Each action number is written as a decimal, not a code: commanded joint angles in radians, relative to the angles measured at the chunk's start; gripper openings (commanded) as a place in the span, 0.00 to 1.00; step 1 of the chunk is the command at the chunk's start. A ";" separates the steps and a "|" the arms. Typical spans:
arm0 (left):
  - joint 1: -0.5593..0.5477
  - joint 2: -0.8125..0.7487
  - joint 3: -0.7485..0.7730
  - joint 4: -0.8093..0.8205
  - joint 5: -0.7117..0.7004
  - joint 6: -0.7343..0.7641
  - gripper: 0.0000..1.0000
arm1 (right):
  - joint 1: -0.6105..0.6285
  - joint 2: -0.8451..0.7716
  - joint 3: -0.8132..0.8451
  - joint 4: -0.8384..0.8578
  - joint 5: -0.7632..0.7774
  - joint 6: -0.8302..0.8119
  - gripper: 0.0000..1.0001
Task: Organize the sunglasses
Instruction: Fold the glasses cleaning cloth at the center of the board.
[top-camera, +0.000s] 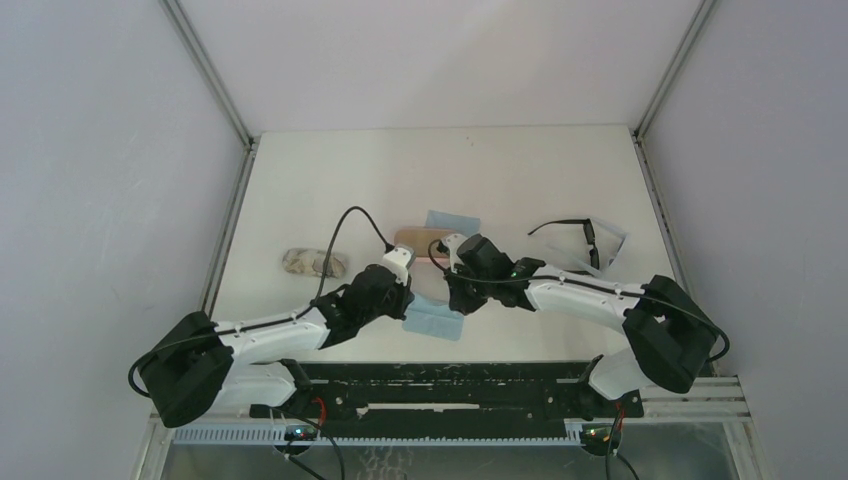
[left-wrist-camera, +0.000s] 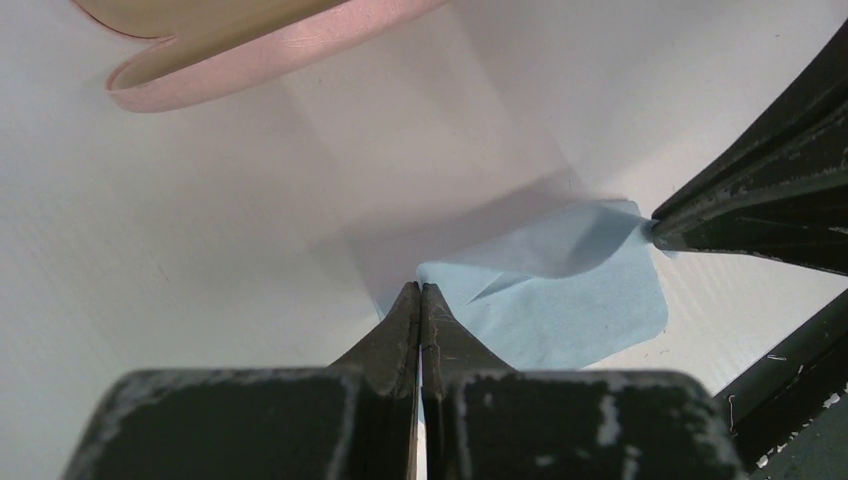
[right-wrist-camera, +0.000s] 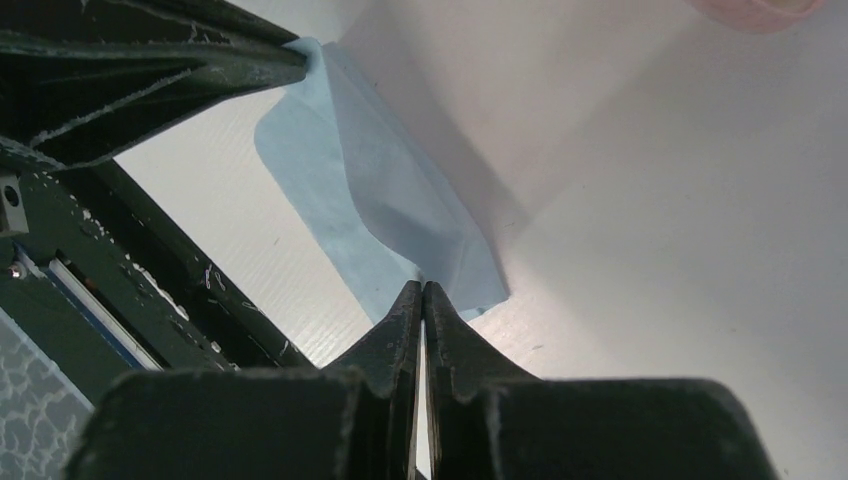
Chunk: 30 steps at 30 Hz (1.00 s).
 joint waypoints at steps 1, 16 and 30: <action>0.005 -0.008 -0.008 0.001 -0.021 0.019 0.00 | 0.011 0.002 -0.014 0.034 -0.022 -0.014 0.00; 0.004 0.002 0.000 -0.018 -0.024 0.022 0.02 | 0.024 0.005 -0.028 0.030 -0.063 -0.007 0.00; -0.016 0.002 -0.020 -0.011 -0.015 -0.016 0.06 | 0.038 0.016 -0.028 -0.009 -0.074 -0.033 0.00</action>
